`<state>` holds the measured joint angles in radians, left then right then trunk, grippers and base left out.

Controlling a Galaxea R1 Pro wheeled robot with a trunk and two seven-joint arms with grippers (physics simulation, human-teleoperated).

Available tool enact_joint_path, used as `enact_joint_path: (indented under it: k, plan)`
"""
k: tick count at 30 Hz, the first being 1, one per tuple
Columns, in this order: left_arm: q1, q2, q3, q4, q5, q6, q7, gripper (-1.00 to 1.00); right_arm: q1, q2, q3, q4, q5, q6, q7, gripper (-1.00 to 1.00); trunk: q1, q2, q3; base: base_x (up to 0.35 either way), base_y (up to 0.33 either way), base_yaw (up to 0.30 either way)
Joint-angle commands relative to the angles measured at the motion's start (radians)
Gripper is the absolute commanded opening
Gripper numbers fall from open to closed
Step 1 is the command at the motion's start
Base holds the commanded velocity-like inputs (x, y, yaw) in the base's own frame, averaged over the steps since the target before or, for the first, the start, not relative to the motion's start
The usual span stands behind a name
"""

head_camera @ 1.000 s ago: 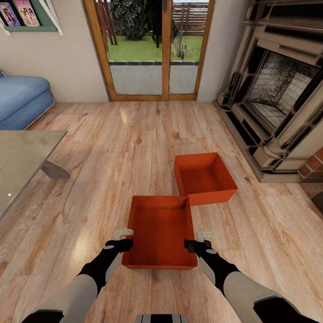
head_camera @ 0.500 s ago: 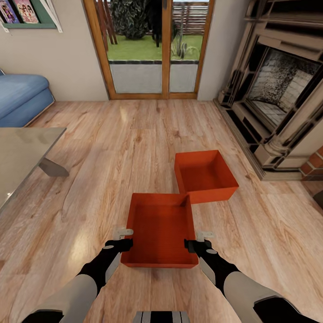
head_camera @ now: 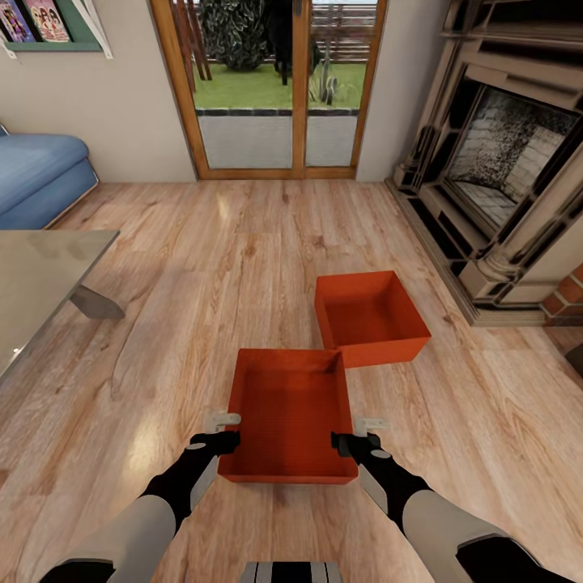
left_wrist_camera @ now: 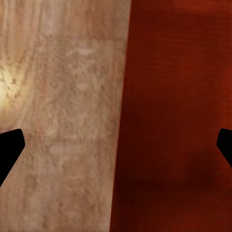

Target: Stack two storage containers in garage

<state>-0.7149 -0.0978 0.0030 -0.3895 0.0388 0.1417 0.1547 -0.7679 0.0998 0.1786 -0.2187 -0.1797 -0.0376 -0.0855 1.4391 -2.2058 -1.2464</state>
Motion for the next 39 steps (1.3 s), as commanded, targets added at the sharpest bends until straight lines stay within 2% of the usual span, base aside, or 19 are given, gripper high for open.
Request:
enact_joint_path:
  k: [1,31,39]
  plan:
    - [0.000,0.000,0.000,-0.002,0.004,0.006,0.003,1.00,-0.001,0.000,0.009,0.001,-0.011,-0.004,-0.005,1.00,0.000,0.000,-0.001,0.000,0.000,0.000]
    - [0.000,0.001,0.002,0.000,0.006,0.006,0.003,1.00,-0.001,-0.006,0.013,0.007,-0.005,-0.018,-0.023,1.00,0.000,0.000,-0.001,0.000,0.000,0.000]
    - [0.000,0.001,0.002,0.001,0.006,0.006,0.003,1.00,-0.001,-0.005,0.014,0.007,-0.004,-0.019,-0.022,1.00,0.027,-0.049,-0.023,0.000,0.000,0.000]
